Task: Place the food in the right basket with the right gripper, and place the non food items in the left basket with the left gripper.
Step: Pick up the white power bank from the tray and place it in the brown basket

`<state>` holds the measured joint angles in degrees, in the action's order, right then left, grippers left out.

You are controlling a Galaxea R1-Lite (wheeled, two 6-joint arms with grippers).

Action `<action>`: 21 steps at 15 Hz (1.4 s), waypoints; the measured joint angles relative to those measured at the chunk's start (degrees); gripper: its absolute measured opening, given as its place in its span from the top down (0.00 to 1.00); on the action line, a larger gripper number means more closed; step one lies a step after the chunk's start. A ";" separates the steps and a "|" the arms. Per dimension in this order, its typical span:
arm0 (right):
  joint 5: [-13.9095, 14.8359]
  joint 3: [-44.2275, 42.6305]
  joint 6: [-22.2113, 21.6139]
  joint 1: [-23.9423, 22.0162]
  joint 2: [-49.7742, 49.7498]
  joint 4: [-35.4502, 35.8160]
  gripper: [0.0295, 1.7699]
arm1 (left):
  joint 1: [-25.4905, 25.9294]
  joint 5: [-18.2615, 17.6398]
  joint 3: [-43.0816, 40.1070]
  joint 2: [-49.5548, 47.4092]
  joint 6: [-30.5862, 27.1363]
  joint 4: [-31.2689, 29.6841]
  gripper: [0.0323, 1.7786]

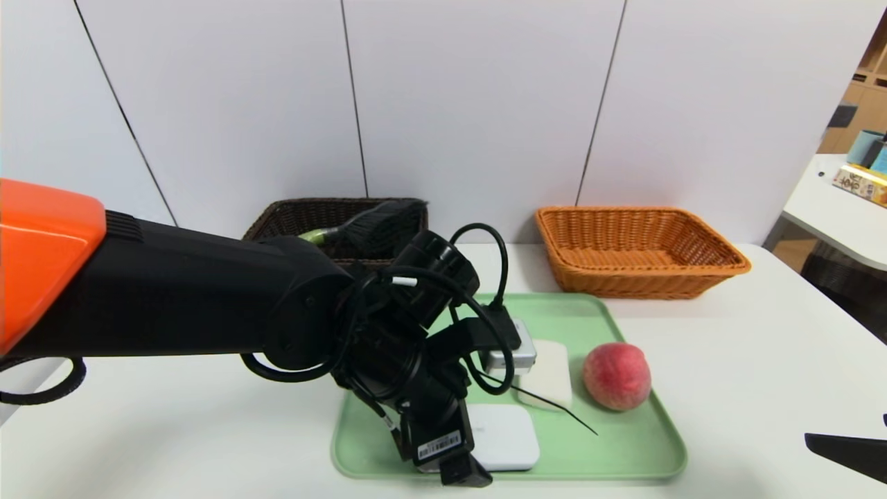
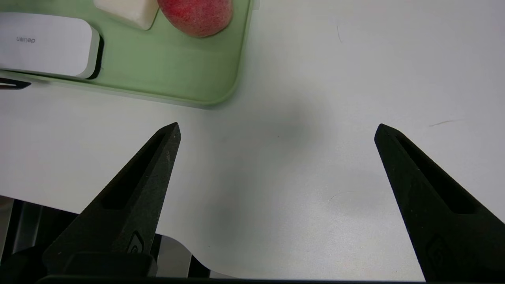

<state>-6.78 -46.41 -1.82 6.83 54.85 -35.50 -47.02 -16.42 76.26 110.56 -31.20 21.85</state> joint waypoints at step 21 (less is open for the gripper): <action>-0.05 0.82 0.00 0.02 -1.66 -0.09 0.04 | 0.20 -0.11 0.02 1.96 0.09 -1.76 0.05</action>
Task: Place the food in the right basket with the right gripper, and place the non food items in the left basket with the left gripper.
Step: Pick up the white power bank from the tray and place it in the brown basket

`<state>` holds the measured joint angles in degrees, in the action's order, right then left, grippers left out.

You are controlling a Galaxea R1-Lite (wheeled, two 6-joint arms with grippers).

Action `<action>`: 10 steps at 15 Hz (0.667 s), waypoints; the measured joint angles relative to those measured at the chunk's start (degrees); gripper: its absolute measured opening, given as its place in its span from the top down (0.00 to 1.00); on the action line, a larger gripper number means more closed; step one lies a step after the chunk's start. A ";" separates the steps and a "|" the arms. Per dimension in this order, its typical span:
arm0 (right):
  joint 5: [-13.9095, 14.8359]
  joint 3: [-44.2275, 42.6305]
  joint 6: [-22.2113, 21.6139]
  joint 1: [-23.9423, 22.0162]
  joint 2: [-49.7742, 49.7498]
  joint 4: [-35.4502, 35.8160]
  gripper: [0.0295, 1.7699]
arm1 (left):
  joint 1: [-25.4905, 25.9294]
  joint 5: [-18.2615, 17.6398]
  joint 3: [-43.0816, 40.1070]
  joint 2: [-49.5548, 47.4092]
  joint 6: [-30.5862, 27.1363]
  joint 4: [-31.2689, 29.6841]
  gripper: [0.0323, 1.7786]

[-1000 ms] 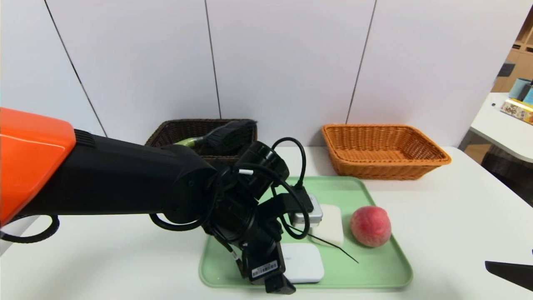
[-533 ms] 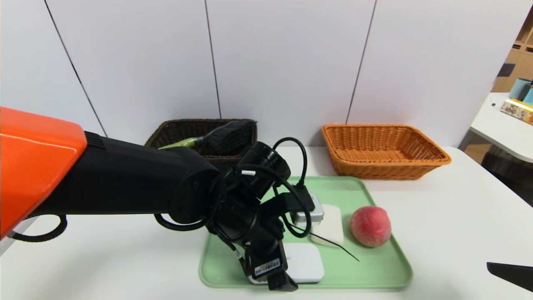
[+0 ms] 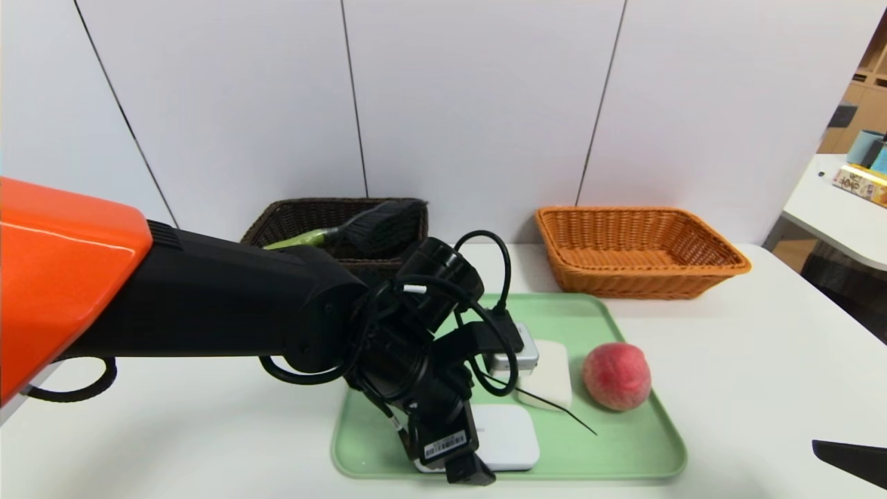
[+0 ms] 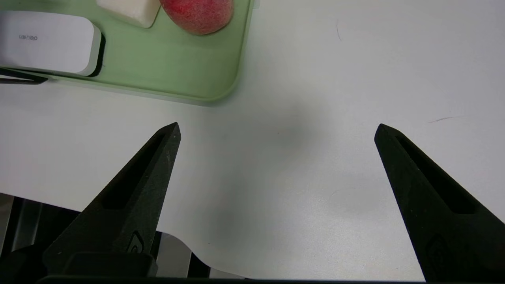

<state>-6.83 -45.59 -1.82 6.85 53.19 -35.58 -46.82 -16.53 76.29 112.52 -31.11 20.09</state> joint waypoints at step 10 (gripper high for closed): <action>0.05 0.12 0.00 -0.02 -0.44 0.01 0.04 | 0.60 -0.17 0.15 0.77 -0.11 -1.00 0.05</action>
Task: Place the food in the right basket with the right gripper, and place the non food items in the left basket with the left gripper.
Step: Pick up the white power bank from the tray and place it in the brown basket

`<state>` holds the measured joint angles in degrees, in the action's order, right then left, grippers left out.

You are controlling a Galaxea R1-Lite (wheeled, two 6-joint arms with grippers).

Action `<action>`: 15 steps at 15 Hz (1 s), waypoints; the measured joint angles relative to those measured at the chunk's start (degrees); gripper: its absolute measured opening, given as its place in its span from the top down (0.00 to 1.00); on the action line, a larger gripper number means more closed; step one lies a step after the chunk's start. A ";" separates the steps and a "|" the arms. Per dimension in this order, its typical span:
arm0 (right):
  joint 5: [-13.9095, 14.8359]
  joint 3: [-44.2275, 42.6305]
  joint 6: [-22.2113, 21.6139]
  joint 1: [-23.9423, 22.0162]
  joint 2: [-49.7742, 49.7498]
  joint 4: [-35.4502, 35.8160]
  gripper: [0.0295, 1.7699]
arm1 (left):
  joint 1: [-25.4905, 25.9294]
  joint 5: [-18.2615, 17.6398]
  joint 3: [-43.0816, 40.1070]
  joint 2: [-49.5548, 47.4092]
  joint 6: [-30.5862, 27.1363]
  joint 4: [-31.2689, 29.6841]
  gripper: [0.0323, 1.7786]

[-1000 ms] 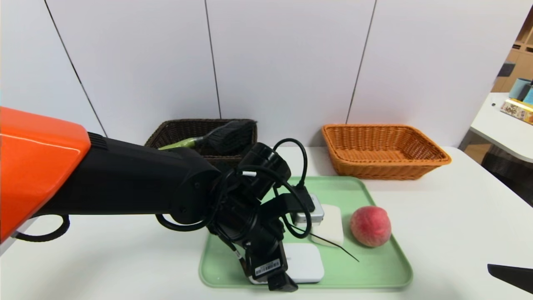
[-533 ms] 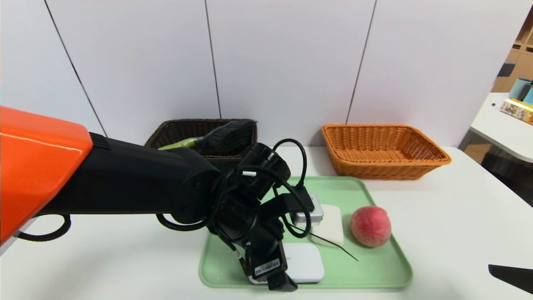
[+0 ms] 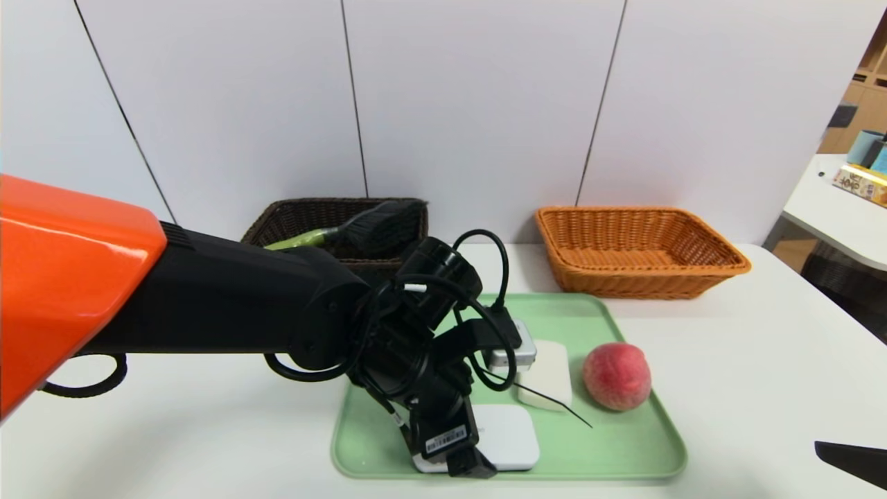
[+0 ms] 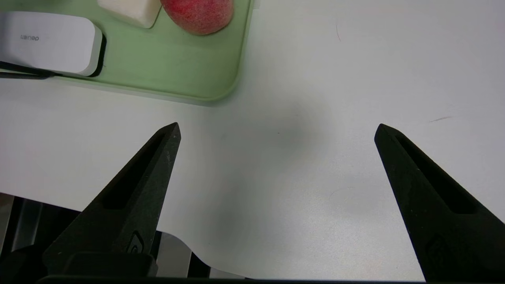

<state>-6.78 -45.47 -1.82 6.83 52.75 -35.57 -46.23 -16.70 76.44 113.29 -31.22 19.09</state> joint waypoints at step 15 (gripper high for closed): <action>-0.02 0.29 -0.02 0.00 0.00 0.05 0.04 | 1.06 -0.09 0.02 1.05 -0.02 -1.04 0.05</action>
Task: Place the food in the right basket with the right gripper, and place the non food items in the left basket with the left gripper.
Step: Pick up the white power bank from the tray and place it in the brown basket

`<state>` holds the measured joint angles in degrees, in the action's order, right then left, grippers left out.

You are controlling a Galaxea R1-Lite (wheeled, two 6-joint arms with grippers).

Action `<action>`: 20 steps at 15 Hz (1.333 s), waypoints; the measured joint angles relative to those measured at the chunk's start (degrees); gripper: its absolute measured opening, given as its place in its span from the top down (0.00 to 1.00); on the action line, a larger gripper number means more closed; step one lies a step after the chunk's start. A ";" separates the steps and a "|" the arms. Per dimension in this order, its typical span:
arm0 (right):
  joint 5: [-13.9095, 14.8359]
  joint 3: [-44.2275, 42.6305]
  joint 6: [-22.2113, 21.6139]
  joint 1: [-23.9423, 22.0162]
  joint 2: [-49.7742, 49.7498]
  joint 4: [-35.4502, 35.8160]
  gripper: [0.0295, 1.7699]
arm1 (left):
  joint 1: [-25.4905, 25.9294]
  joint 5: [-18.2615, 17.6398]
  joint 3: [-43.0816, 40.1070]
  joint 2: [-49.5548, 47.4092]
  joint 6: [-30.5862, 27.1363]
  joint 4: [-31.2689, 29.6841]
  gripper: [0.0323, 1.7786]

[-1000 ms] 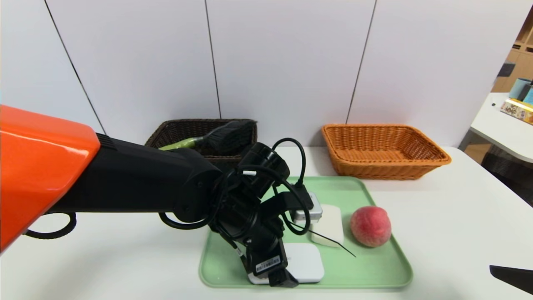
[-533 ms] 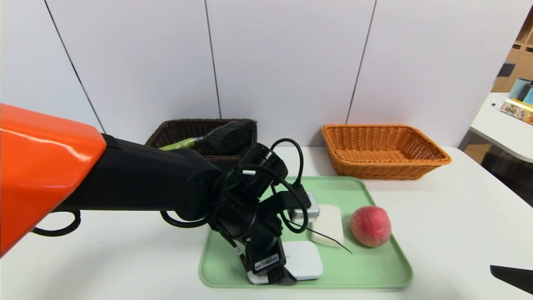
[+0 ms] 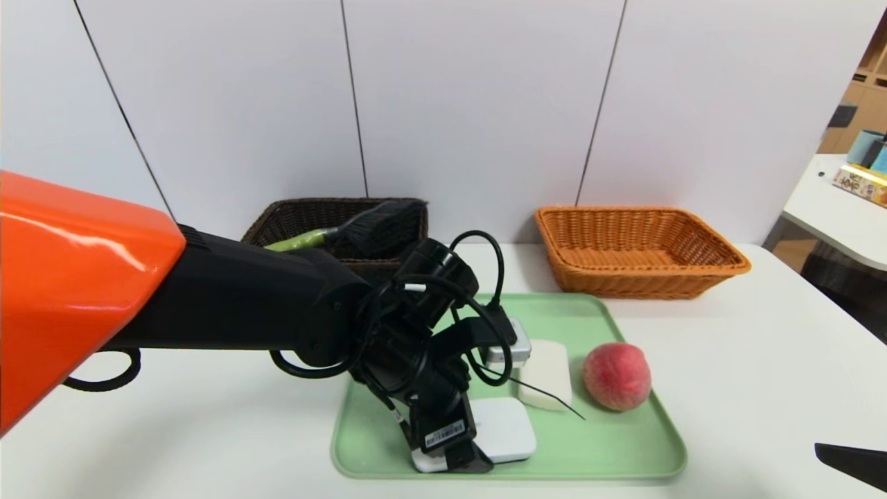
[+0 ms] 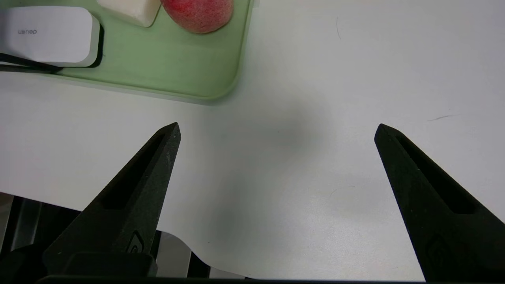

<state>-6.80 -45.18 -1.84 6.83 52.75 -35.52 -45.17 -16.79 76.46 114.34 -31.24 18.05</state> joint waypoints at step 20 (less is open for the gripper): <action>-0.06 0.85 -0.02 0.00 -0.16 0.20 0.04 | 0.22 0.06 -0.15 0.66 0.84 0.29 0.05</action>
<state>-6.86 -44.32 -1.87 6.83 52.59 -35.33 -44.95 -16.73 76.31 114.99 -30.40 18.35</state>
